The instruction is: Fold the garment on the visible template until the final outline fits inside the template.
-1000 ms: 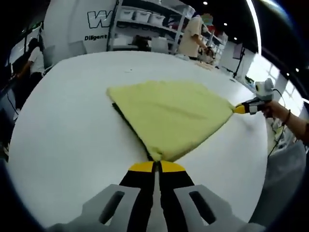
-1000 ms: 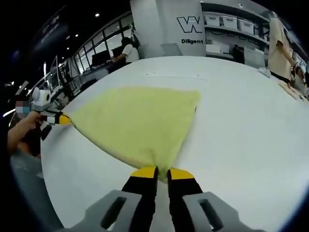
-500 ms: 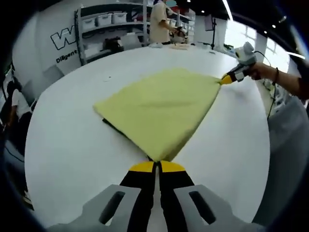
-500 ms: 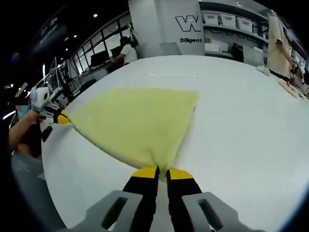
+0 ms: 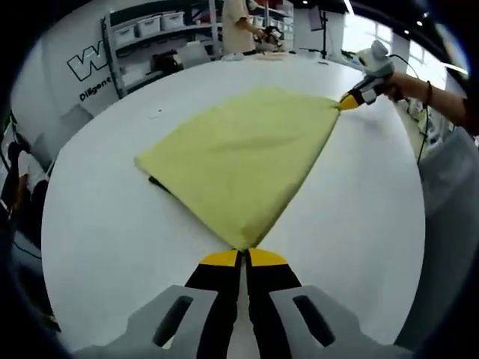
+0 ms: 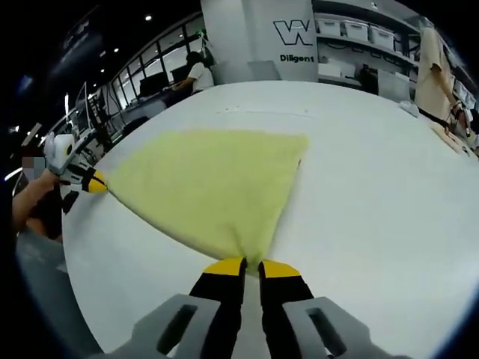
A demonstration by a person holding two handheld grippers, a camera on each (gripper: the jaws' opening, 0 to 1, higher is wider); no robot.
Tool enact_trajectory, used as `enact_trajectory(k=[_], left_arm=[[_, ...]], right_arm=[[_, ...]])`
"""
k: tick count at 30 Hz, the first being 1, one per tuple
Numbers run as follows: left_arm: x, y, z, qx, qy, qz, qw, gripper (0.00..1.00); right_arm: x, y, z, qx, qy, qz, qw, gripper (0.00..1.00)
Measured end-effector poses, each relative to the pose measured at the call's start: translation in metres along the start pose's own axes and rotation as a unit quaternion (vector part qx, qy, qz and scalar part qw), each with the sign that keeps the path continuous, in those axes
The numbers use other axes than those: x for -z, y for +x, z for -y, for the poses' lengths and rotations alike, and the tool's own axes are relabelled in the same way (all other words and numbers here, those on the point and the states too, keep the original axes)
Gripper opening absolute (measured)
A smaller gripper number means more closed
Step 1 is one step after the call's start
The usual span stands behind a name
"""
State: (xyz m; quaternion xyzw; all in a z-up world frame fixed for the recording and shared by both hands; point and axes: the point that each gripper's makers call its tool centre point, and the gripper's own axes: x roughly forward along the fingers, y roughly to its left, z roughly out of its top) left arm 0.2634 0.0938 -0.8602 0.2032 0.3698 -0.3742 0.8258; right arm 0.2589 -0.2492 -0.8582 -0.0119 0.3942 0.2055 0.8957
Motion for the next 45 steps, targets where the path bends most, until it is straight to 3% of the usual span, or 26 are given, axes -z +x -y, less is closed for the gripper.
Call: enact_trajectory(k=[6, 10, 17, 28, 30, 34, 42, 43, 45], left_arm=[[0.004, 0.002, 0.004, 0.000, -0.029, -0.004, 0.9996, 0.09], [0.000, 0.004, 0.006, -0.003, -0.057, 0.018, 0.9982, 0.13], [-0.001, 0.006, 0.000, -0.016, -0.068, 0.022, 0.9973, 0.06], [-0.003, 0.001, -0.007, -0.024, -0.009, 0.018, 0.9995, 0.01], [-0.004, 0.000, -0.009, -0.026, 0.019, 0.010, 0.9994, 0.01], [-0.002, -0.001, -0.011, -0.030, 0.031, 0.002, 0.9991, 0.01], [0.001, -0.001, -0.011, -0.029, 0.027, -0.001, 0.9992, 0.00], [0.007, -0.003, -0.017, -0.046, 0.031, -0.017, 0.9983, 0.00], [0.009, -0.004, -0.012, -0.031, 0.016, -0.014, 0.9993, 0.00]], right_arm=[[0.002, -0.001, -0.001, -0.001, 0.013, -0.004, 0.9999, 0.05], [0.004, -0.001, 0.000, -0.001, 0.007, -0.005, 1.0000, 0.12], [0.006, 0.002, 0.001, -0.004, 0.001, -0.007, 1.0000, 0.06], [0.004, 0.000, 0.001, -0.003, -0.001, -0.004, 1.0000, 0.00], [0.005, -0.001, 0.001, -0.005, -0.006, -0.005, 1.0000, 0.00], [0.008, -0.005, 0.007, 0.002, -0.013, -0.009, 0.9999, 0.00], [0.008, -0.005, 0.003, -0.003, -0.011, -0.008, 0.9999, 0.00], [0.008, -0.006, 0.003, -0.003, -0.011, -0.008, 0.9999, 0.00], [0.008, -0.008, 0.002, -0.004, -0.012, -0.008, 0.9999, 0.00]])
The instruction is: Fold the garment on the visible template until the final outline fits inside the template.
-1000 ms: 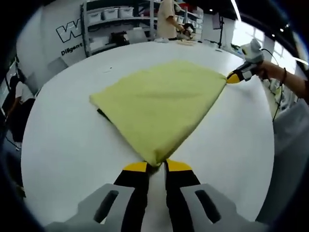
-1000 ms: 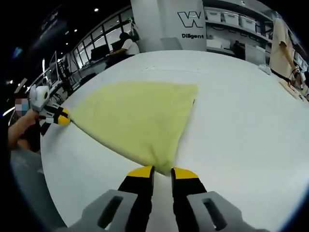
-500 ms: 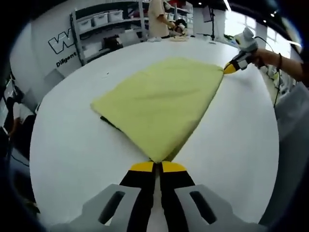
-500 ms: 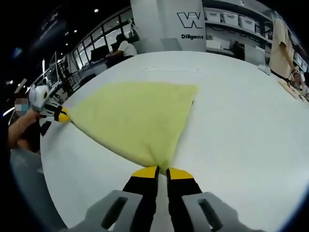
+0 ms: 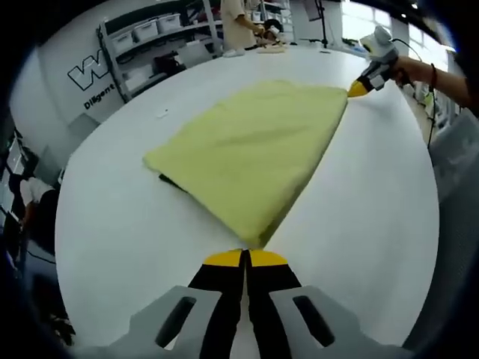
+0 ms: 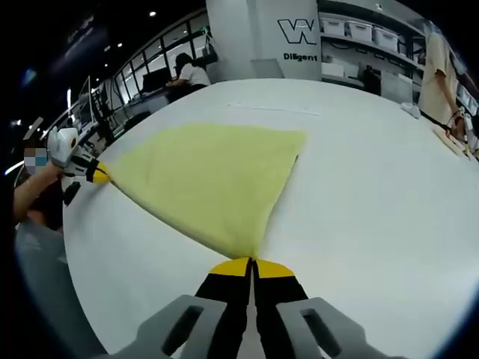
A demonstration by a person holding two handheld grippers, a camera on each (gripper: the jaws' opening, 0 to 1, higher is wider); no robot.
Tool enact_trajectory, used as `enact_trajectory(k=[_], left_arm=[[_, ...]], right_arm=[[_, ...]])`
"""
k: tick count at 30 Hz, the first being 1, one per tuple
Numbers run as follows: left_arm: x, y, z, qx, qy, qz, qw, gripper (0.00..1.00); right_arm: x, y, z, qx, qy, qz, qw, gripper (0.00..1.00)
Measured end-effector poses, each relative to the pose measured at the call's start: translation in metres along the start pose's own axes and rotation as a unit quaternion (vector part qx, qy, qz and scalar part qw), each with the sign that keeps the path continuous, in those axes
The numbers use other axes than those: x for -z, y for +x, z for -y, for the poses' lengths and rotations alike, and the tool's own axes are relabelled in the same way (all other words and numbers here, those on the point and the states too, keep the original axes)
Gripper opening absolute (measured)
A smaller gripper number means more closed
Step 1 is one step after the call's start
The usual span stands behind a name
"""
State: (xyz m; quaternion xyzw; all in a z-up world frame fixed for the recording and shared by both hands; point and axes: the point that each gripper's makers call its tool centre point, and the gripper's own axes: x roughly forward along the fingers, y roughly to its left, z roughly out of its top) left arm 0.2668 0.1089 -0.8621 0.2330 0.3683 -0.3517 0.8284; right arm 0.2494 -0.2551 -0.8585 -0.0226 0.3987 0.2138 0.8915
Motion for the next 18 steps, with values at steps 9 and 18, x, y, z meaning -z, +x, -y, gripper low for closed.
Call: enact_trajectory(k=[9, 18], left_arm=[[-0.001, -0.007, -0.002, 0.002, -0.021, 0.019, 0.9996, 0.00], [-0.003, -0.019, -0.001, 0.017, -0.100, 0.043, 0.9940, 0.26]], right_arm=[[0.003, 0.000, -0.001, 0.002, -0.004, -0.008, 1.0000, 0.00], [-0.002, -0.005, -0.006, -0.015, 0.073, 0.009, 0.9972, 0.15]])
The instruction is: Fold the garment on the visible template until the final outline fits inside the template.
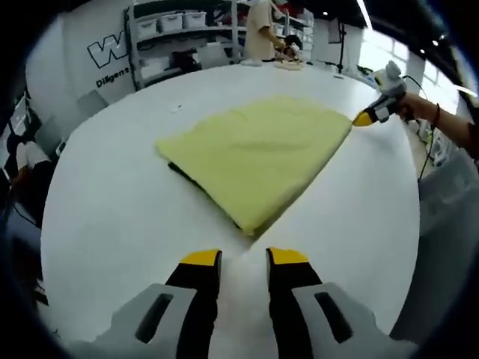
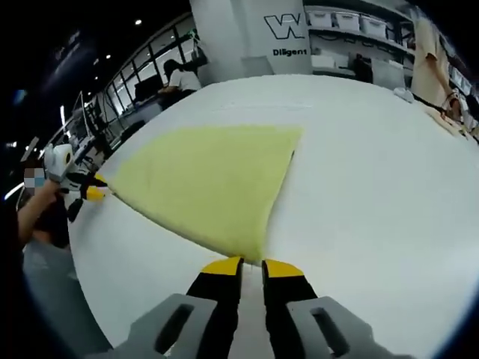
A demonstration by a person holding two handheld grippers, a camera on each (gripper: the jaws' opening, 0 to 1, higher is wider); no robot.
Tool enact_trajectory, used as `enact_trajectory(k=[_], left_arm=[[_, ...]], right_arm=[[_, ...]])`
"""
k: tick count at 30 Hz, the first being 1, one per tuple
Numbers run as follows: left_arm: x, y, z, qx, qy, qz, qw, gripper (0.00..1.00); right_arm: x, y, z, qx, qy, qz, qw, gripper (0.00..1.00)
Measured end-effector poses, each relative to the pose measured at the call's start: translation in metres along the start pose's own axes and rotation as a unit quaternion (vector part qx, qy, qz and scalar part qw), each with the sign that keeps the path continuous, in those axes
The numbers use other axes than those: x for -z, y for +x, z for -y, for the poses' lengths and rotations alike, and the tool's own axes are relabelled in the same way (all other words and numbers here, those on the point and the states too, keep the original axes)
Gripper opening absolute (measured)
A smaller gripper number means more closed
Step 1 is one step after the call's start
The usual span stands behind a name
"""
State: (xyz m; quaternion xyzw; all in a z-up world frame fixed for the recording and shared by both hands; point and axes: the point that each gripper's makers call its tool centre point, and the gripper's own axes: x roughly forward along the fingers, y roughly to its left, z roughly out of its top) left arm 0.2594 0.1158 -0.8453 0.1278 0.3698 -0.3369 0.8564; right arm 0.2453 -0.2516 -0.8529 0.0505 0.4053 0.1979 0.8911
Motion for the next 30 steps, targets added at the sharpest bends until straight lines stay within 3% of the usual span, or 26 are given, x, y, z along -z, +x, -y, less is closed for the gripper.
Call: enact_trajectory(k=[2, 6, 10, 14, 17, 18, 19, 26, 28, 30], left_arm=[[-0.006, -0.002, 0.001, 0.004, -0.025, 0.020, 0.9995, 0.26], [-0.016, -0.002, 0.005, 0.011, -0.066, 0.042, 0.9969, 0.30], [-0.018, 0.003, 0.003, 0.005, -0.103, 0.045, 0.9937, 0.36], [-0.013, 0.012, 0.002, -0.002, -0.140, 0.034, 0.9896, 0.34], [-0.017, 0.015, 0.007, 0.007, -0.171, 0.049, 0.9840, 0.31], [-0.022, 0.016, 0.009, 0.018, -0.197, 0.064, 0.9781, 0.29], [-0.023, 0.016, 0.010, 0.020, -0.202, 0.066, 0.9769, 0.27], [-0.019, 0.023, 0.007, 0.016, -0.208, 0.057, 0.9763, 0.09], [-0.018, 0.023, 0.006, 0.012, -0.208, 0.055, 0.9766, 0.00], [-0.016, 0.023, 0.007, 0.014, -0.201, 0.054, 0.9779, 0.00]], right_arm=[[-0.002, -0.002, 0.001, -0.001, 0.005, 0.004, 1.0000, 0.20], [-0.006, -0.002, -0.002, -0.006, 0.007, 0.013, 0.9999, 0.19], [-0.008, 0.001, -0.003, -0.007, 0.020, 0.016, 0.9996, 0.21], [-0.007, 0.004, -0.004, -0.008, 0.023, 0.014, 0.9996, 0.20], [-0.006, 0.006, -0.004, -0.006, 0.026, 0.013, 0.9996, 0.19], [-0.007, 0.007, -0.003, -0.005, 0.027, 0.014, 0.9995, 0.19], [-0.007, 0.007, -0.002, -0.004, 0.028, 0.015, 0.9995, 0.18], [-0.006, 0.011, -0.001, -0.001, 0.027, 0.011, 0.9996, 0.08], [-0.005, 0.012, -0.001, 0.000, 0.026, 0.010, 0.9996, 0.06], [-0.005, 0.012, 0.000, 0.001, 0.026, 0.009, 0.9996, 0.05]])
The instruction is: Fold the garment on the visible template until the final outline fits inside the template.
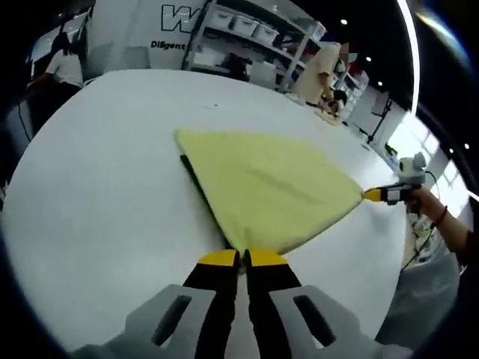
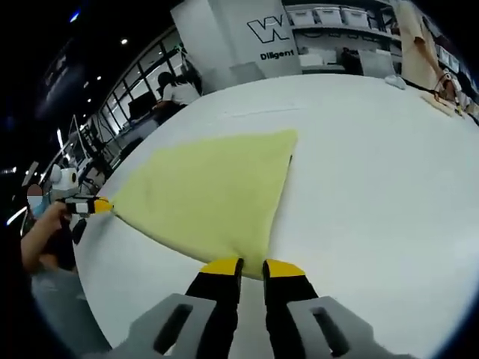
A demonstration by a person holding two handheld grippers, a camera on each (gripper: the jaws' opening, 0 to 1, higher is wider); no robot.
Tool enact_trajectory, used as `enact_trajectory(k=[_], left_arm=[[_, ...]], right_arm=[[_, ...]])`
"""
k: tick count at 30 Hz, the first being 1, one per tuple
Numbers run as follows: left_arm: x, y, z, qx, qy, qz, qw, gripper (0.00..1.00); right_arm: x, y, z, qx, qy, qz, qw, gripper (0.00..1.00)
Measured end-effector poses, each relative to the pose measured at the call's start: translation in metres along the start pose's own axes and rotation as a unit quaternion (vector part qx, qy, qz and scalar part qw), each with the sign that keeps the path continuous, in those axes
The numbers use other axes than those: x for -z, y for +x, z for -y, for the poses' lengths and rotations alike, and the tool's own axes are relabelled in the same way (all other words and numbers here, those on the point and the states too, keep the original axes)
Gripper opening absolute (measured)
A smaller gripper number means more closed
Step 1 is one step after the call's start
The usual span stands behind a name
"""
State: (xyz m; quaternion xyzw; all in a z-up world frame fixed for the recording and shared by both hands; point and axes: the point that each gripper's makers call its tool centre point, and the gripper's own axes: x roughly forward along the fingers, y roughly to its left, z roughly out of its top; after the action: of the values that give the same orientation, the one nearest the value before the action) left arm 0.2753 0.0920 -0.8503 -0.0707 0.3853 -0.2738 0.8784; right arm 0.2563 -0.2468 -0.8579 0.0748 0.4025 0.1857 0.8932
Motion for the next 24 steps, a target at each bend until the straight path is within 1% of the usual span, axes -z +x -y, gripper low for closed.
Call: enact_trajectory(k=[1, 6, 13, 15, 21, 24], left_arm=[[0.002, 0.000, 0.000, 0.000, 0.014, -0.004, 0.9999, 0.00], [0.007, -0.002, 0.003, -0.005, 0.034, -0.011, 0.9993, 0.00], [0.011, -0.006, -0.001, -0.010, 0.050, -0.026, 0.9984, 0.00], [0.014, -0.009, -0.001, -0.012, 0.047, -0.039, 0.9981, 0.00], [0.019, -0.015, -0.001, -0.017, 0.065, -0.056, 0.9961, 0.00], [0.023, -0.018, -0.001, -0.019, 0.066, -0.063, 0.9956, 0.00]], right_arm=[[0.000, 0.000, 0.000, -0.001, 0.000, 0.000, 1.0000, 0.04], [0.001, -0.001, 0.000, 0.001, 0.001, -0.003, 1.0000, 0.01], [0.007, -0.005, -0.004, -0.004, -0.004, -0.015, 0.9999, 0.00], [0.009, -0.006, -0.006, -0.006, -0.006, -0.018, 0.9998, 0.00], [0.016, -0.010, -0.011, -0.011, -0.013, -0.024, 0.9996, 0.00], [0.020, -0.013, -0.016, -0.013, -0.019, -0.028, 0.9994, 0.00]])
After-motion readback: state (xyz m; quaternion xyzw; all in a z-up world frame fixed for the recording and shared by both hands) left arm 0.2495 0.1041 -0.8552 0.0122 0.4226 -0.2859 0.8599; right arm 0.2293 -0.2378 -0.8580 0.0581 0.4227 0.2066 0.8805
